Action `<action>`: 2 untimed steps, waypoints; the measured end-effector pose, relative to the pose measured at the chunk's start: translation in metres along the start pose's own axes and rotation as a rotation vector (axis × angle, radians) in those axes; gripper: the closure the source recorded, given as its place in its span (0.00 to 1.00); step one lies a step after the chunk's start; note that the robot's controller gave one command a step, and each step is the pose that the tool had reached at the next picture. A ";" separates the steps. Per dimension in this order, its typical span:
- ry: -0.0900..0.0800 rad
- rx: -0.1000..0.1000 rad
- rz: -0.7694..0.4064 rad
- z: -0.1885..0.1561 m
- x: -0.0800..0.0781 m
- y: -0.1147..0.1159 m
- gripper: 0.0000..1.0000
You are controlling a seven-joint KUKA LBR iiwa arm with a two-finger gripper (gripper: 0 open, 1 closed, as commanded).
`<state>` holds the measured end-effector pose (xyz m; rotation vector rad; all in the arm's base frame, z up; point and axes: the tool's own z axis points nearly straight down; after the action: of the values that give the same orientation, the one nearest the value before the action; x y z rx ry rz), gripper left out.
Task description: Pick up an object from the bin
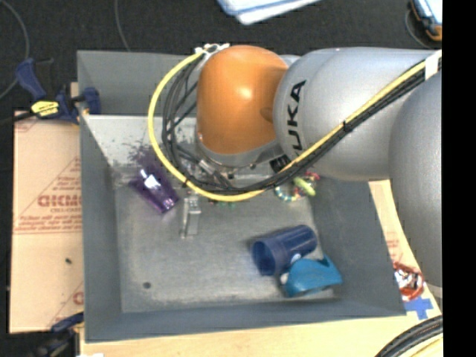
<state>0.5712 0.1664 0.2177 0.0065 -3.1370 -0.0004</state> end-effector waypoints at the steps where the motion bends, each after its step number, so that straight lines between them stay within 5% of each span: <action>1: -0.008 -0.001 0.004 -0.005 -0.001 -0.001 0.00; 2: -0.008 -0.003 -0.002 0.077 -0.008 0.010 0.00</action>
Offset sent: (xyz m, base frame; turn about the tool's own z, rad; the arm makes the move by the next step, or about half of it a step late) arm 0.0059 0.0132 -0.0962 0.0011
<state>0.5786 0.1768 0.1407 0.0097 -3.1447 -0.0049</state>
